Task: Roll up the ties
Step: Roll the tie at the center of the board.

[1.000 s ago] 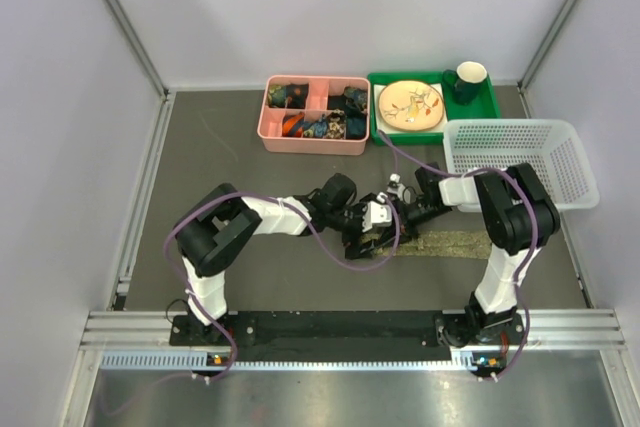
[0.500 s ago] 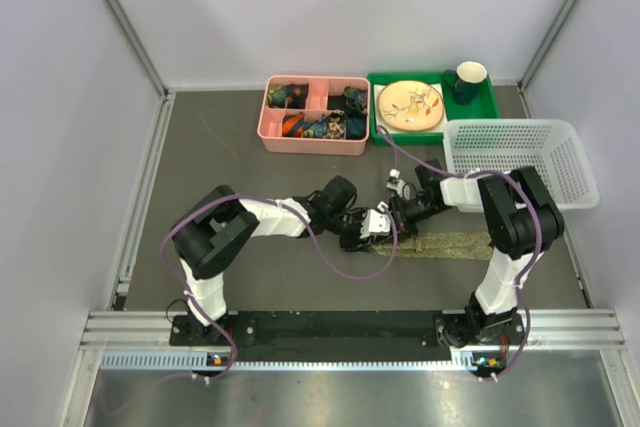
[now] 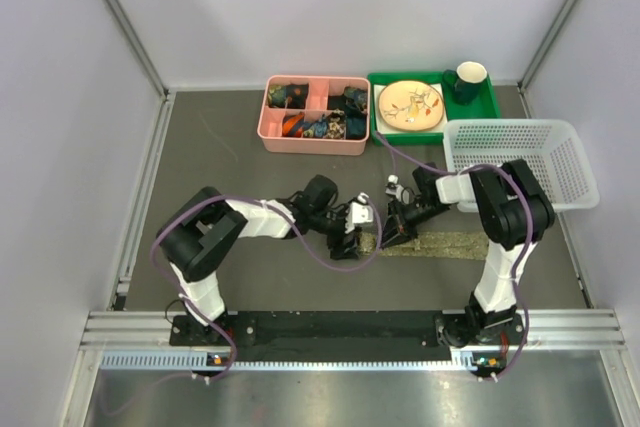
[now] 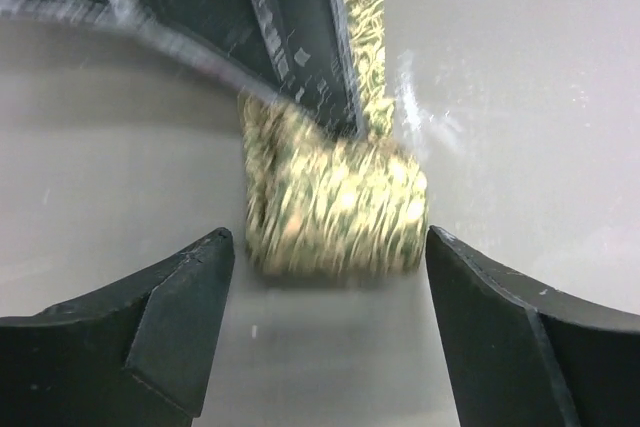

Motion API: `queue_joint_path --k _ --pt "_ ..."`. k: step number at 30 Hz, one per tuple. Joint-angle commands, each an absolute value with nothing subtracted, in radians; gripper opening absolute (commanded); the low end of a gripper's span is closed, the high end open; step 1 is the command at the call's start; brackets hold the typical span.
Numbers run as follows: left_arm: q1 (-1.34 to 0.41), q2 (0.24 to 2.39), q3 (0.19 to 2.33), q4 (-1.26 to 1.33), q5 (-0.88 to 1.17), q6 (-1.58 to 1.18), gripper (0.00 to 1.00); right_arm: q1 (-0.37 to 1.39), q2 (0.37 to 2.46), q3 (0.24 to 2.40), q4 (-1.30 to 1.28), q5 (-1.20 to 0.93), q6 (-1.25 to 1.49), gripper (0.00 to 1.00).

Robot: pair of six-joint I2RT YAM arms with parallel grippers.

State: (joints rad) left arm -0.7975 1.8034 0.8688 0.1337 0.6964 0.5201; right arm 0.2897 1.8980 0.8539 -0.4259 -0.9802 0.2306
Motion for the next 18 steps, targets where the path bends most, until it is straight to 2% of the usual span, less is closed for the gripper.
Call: queue_joint_path --k 1,3,7,16,18 --pt "-0.752 1.763 0.702 0.383 0.805 0.396 0.83 0.299 1.956 0.877 -0.423 -0.802 0.206 0.00" --pt "-0.750 1.767 0.646 0.606 0.828 0.374 0.83 0.299 1.967 0.880 -0.428 -0.801 0.209 0.00" --pt "-0.752 1.818 0.621 0.762 0.815 0.353 0.81 0.298 1.983 0.890 -0.439 -0.805 0.204 0.00" --pt "-0.761 1.885 0.623 0.879 0.842 0.405 0.75 0.299 2.009 0.897 -0.446 -0.842 0.196 0.00" --pt "-0.768 1.890 0.629 0.873 0.839 0.435 0.70 0.299 2.011 0.902 -0.454 -0.845 0.193 0.00"
